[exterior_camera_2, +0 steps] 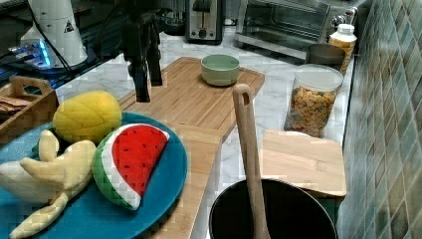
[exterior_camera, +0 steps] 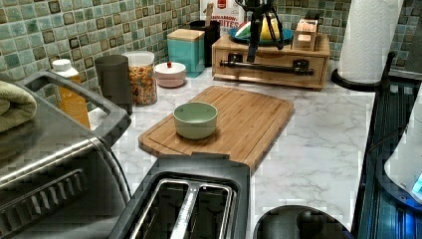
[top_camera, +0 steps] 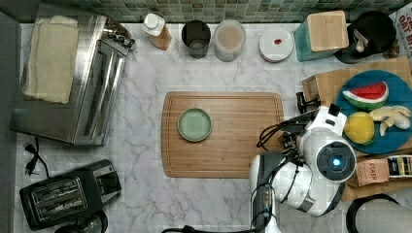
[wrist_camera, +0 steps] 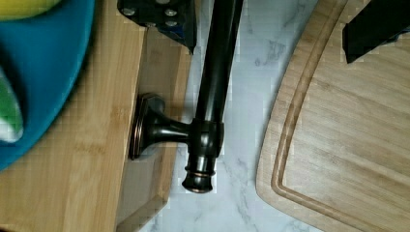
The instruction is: Open the drawer.
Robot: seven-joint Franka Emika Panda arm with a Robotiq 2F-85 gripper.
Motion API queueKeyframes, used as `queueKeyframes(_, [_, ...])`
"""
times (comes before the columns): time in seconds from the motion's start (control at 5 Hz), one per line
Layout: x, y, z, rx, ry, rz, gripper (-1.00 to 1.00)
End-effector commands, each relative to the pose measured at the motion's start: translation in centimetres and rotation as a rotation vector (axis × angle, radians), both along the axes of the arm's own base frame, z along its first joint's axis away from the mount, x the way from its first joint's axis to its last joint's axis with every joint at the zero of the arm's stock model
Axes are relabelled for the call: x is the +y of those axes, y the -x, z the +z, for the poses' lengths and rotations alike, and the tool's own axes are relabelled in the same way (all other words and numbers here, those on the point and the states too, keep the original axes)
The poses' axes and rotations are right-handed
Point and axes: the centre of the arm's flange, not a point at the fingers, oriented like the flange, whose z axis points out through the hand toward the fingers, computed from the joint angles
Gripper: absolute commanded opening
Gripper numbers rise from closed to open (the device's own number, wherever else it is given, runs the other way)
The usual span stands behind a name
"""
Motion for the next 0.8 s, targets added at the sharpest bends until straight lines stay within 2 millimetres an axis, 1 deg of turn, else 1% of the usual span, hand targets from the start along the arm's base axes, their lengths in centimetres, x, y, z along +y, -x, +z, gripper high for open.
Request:
queueKeyframes(0.2, [-3.6, 3.3, -2.4, 0.047, -0.005, -0.136, 1.00])
queueKeyframes(0.4, [-4.4, 3.1, -3.2, 0.092, -0.024, -0.122, 1.00])
queueKeyframes(0.6, [-3.5, 3.4, -5.2, 0.076, -0.042, -0.115, 1.00])
queueKeyframes(0.8, [-3.1, 3.2, -6.7, 0.050, -0.038, -0.102, 1.00])
